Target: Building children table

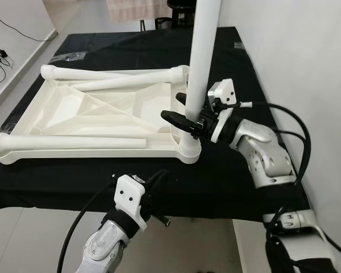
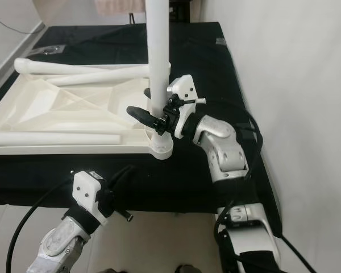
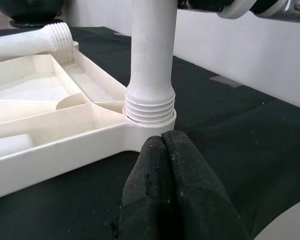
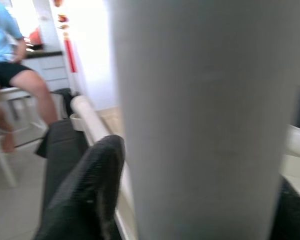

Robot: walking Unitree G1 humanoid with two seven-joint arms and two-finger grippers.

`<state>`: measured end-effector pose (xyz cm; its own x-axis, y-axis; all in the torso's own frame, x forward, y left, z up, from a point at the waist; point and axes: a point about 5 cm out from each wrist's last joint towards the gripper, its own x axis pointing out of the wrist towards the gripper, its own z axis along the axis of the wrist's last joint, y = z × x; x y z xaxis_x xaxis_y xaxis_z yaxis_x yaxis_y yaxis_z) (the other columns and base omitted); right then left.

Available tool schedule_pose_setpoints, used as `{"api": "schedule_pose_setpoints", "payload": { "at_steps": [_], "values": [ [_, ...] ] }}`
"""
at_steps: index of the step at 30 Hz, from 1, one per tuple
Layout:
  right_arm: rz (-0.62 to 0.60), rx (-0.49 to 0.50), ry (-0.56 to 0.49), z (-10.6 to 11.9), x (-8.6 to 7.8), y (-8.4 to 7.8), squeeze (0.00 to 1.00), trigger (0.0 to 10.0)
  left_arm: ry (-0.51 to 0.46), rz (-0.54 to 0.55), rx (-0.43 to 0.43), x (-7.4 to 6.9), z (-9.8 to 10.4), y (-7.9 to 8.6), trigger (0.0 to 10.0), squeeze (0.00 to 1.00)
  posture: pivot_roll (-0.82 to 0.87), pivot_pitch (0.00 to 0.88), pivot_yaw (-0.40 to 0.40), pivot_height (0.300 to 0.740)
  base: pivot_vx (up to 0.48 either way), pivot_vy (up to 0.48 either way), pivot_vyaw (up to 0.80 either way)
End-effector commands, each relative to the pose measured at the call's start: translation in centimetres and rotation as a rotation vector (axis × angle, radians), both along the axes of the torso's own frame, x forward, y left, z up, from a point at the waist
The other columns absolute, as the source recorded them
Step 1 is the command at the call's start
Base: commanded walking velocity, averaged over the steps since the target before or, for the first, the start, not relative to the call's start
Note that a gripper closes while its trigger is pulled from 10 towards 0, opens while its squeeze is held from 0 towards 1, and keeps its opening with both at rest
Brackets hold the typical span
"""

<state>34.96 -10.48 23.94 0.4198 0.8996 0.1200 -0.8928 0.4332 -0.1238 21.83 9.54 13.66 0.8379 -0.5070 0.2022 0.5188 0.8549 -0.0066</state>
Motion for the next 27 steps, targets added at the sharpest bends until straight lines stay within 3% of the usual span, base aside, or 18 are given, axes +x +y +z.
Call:
{"api": "schedule_pose_setpoints", "payload": {
  "at_steps": [1, 8, 14, 15, 16, 17, 18, 19, 21, 22, 23, 24, 27],
  "values": [
    [0.093, 0.011, 0.0, 0.0, -0.3, 1.0, 0.0, 0.0, 0.018, 0.009, 0.004, -0.1, -0.5, 0.0, 10.0, 0.0, 0.1, 0.112, -0.006, 0.74, 0.0, 0.0, 0.0],
    [0.056, -0.004, 0.021, -0.6, 0.8, 0.3, 0.0, 0.0, 0.02, 0.01, 0.005, 0.0, -0.7, -0.1, 10.0, 0.0, 0.11, 0.109, -0.011, 0.74, 0.0, 0.0, 0.0],
    [-0.089, 0.016, 0.06, -1.9, 1.2, -0.6, 0.0, 0.0, 0.019, 0.01, 0.003, -0.2, -0.7, -0.1, 10.0, 0.0, 0.1, 0.113, -0.011, 0.74, 0.0, 0.0, 0.0],
    [-0.277, 0.032, 0.161, -4.4, 0.9, -0.6, 0.0, 0.0, 0.019, 0.009, 0.001, -0.3, -0.7, 0.0, 10.0, 0.0, 0.09, 0.123, -0.012, 0.74, 0.0, 0.0, 0.0],
    [-0.277, 0.032, 0.161, -4.4, 0.9, -0.6, 0.0, 0.0, 0.019, 0.009, 0.001, -0.3, -0.7, 0.0, 10.0, 0.0, 0.09, 0.123, -0.012, 0.74, 0.0, 0.0, 0.0],
    [-0.548, 0.042, 0.201, -6.1, 1.1, -1.0, 0.0, 0.0, 0.019, 0.008, 0.0, -0.3, -0.6, 0.0, 10.0, 0.0, 0.08, 0.125, -0.01, 0.74, 0.0, 0.0, 0.0],
    [-0.739, 0.045, 0.222, -7.2, 1.1, -1.5, 0.0, 0.0, 0.019, 0.007, 0.0, -0.3, -0.6, 0.0, 10.0, 0.0, 0.08, 0.129, -0.009, 0.74, 0.0, 0.0, 0.0],
    [-0.739, 0.045, 0.222, -7.2, 1.1, -1.5, 0.0, 0.0, 0.019, 0.007, 0.0, -0.3, -0.6, 0.0, 10.0, 0.0, 0.08, 0.129, -0.009, 0.74, 0.0, 0.0, 0.0],
    [-0.825, -0.04, 0.224, -9.2, -0.5, -0.7, 0.0, 0.0, 0.019, 0.004, -0.002, -0.3, -0.5, -0.1, 10.0, 0.0, 0.09, 0.138, -0.004, 0.74, 0.0, 0.0, 0.0],
    [-0.802, -0.046, 0.22, -9.5, -1.1, 0.0, 0.0, 0.0, 0.018, 0.003, -0.001, -0.3, -0.5, 0.0, 10.0, 0.0, 0.08, 0.134, 0.003, 0.74, 0.0, 0.0, 0.0],
    [-0.802, -0.046, 0.22, -9.5, -1.1, 0.0, 0.0, 0.0, 0.018, 0.003, -0.001, -0.3, -0.5, 0.0, 10.0, 0.0, 0.08, 0.134, 0.003, 0.74, 0.0, 0.0, 0.0],
    [-0.77, -0.038, 0.229, -9.7, -1.3, 1.2, 0.0, 0.0, 0.02, 0.003, -0.001, -0.3, -0.5, 0.1, 10.0, 0.0, 0.08, 0.131, 0.006, 0.74, 0.0, 0.0, 0.0],
    [-0.76, -0.072, 0.193, -9.5, -0.9, 1.6, 0.0, 0.0, 0.022, -0.001, -0.001, -0.2, -0.5, 0.0, 10.0, 0.0, 0.09, 0.129, -0.001, 0.74, 0.0, 0.0, 0.0]
  ]
}}
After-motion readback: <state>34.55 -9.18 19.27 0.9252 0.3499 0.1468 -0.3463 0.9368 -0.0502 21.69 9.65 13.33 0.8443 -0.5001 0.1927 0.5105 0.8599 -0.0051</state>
